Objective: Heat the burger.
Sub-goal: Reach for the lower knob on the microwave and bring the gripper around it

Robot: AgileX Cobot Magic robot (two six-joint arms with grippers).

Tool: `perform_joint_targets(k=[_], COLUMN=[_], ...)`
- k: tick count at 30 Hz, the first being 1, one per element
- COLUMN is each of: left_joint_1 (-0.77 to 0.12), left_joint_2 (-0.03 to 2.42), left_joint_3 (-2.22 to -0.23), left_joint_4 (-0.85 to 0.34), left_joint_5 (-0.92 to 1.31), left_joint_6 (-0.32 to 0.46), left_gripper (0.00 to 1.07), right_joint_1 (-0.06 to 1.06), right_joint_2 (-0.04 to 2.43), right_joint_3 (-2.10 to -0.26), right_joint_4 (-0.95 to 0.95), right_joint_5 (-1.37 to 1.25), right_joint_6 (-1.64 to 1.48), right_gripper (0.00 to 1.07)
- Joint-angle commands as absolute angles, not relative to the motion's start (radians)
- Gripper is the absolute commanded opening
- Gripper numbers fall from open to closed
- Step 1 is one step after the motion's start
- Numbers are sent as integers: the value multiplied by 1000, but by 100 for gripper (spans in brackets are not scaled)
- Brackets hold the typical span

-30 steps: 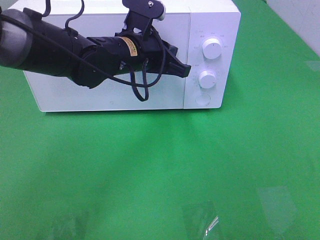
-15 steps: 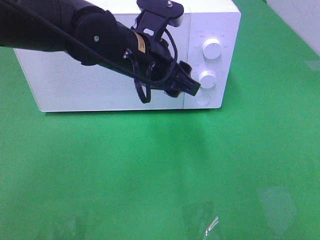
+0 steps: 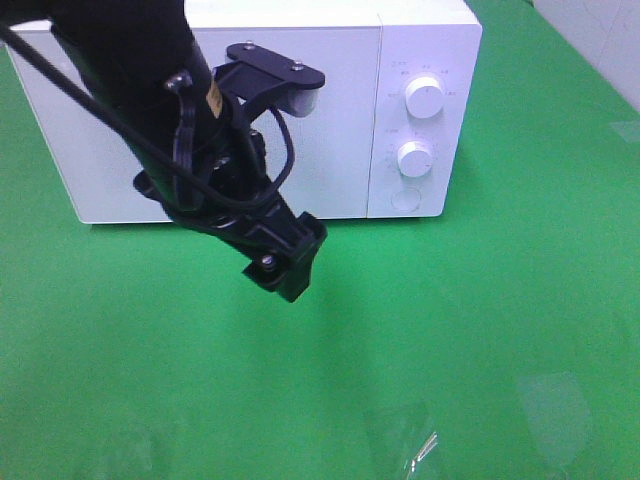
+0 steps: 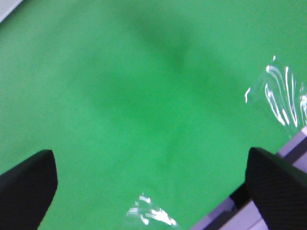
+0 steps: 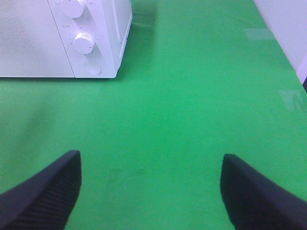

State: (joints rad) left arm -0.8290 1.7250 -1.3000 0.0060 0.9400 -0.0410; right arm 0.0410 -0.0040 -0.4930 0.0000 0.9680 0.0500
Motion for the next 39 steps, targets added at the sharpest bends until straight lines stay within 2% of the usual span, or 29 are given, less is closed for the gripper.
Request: perform_joint_targets(k=[1,6,7,8,9,10,11,14,15,16,18,19,20,21,22,23,26,32,36,39], left_joint_1=[-834,-770,-717,-717,-662,-662,-597,-565,-504,-504,-378,-378,-315,-315,-266,-266,-187,-156,-156,-156], left_joint_2=[1695,1620,1591,1591,1566,1566,1537,1521,1494,1494,1432,1432,1399,1399,1371,1371,1301,1191,1082,962], left_joint_3=[-1308,-1308,-1307,-1307,-1307,-1307,-1307,-1307,-1307,-1307,-1307,-1307,-1307,-1307,-1307,-1307,-1285,-1175,-1027,-878], left_joint_4=[0,8,8,8,6,6,0,0,0,0,0,0,0,0,0,0,-11,-16,-40,-63], left_joint_5=[1027,1136,1154,1154,1173,1173,1197,1209,1227,1227,1259,1259,1273,1273,1291,1291,1309,1294,1252,1221], left_joint_6=[-47,-56,-56,-56,-56,-56,-52,-50,-46,-46,-43,-43,-28,-28,-17,-17,0,0,0,34], left_gripper=[101,101,101,101,101,101,101,101,101,101,101,101,101,101,101,101,101,101,101,101], right_joint_1=[34,34,34,34,34,34,34,34,34,34,34,34,34,34,34,34,34,34,34,34], right_joint_2=[-31,-31,-31,-31,-31,-31,-31,-31,-31,-31,-31,-31,-31,-31,-31,-31,-31,-31,-31,-31], right_joint_3=[-491,-491,-491,-491,-491,-491,-491,-491,-491,-491,-491,-491,-491,-491,-491,-491,-491,-491,-491,-491], right_joint_4=[7,7,7,7,7,7,7,7,7,7,7,7,7,7,7,7,7,7,7,7], right_joint_5=[959,959,959,959,959,959,959,959,959,959,959,959,959,959,959,959,959,959,959,959], right_joint_6=[41,41,41,41,41,41,41,41,41,41,41,41,41,41,41,41,41,41,41,41], right_gripper=[76,76,76,76,76,76,76,76,76,76,76,76,76,76,76,76,76,76,76,76])
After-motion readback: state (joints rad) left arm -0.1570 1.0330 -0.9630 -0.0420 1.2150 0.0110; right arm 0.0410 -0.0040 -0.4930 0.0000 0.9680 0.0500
